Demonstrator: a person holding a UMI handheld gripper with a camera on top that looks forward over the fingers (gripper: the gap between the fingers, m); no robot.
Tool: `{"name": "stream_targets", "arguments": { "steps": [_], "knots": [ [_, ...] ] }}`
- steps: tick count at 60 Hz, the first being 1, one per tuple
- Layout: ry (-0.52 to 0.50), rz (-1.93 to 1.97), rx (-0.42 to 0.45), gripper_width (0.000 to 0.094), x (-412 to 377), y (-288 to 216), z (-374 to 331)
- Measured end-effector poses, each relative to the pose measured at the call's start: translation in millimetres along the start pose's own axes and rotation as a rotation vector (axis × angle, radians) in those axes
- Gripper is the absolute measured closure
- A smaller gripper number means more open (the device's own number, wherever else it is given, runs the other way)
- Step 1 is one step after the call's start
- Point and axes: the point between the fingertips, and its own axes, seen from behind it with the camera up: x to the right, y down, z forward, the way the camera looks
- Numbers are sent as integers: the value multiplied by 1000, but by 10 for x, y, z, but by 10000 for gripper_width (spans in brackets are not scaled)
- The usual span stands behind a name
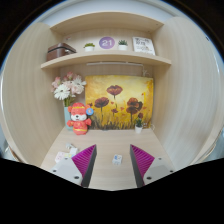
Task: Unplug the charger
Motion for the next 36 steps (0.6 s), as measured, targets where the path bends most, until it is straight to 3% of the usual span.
{"name": "stream_targets", "arguments": {
  "steps": [16,36],
  "knots": [
    [4,-21,6,290,-219,98,-641],
    [-5,-10,16,292,-400,133,-901]
  ]
}}
